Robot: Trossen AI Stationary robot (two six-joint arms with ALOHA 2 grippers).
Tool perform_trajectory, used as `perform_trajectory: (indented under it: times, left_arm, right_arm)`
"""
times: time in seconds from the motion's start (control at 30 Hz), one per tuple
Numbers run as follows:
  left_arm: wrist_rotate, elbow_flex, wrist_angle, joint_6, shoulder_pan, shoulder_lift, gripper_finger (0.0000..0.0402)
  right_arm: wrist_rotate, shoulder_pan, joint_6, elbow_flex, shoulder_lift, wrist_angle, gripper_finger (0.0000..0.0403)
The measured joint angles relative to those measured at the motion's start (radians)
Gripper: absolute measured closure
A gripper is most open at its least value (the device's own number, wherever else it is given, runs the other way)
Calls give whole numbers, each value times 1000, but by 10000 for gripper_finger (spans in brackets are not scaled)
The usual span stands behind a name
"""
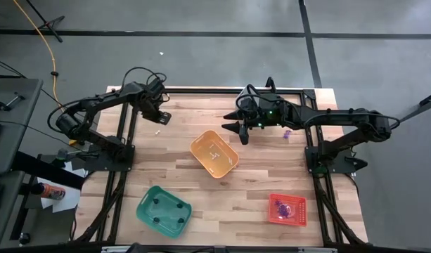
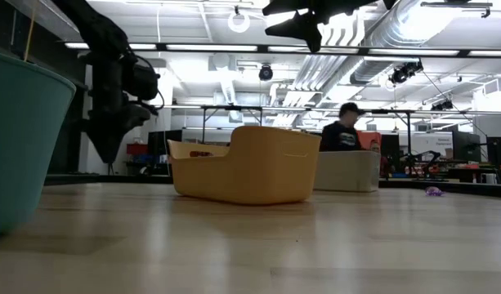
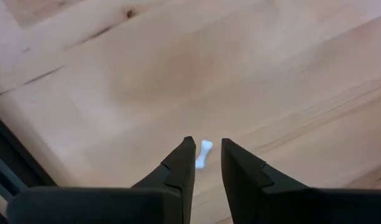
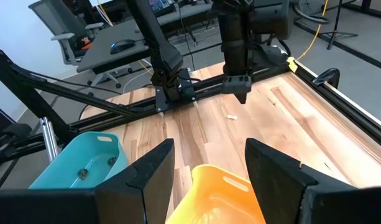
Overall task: Sort Halloween decoration
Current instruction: Put the white bone toy into the yellow bin
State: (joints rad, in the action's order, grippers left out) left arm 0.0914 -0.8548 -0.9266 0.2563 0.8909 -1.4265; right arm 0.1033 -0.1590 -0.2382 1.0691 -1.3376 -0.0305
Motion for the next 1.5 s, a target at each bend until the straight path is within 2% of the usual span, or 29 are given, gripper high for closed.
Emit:
perform_trajectory:
  times: [0.3,0.5,0.67,1.07,1.5]
  left_arm:
    - [7,109,43,16,-3,0,339]
    - [56,150,98,20,-12,0,338]
    - [50,156,118,20,-39,0,329]
    - [14,155,129,-7,-56,0,261]
    - [10,155,128,-102,-57,0,270]
  right_arm:
    - [0,-2,9,0,0,-15,213]
    - [0,-12,6,0,0,-14,213]
    - [-1,-12,3,0,0,-14,213]
    - [0,-12,-16,0,0,-14,213]
    - [0,-12,-16,0,0,-14,213]
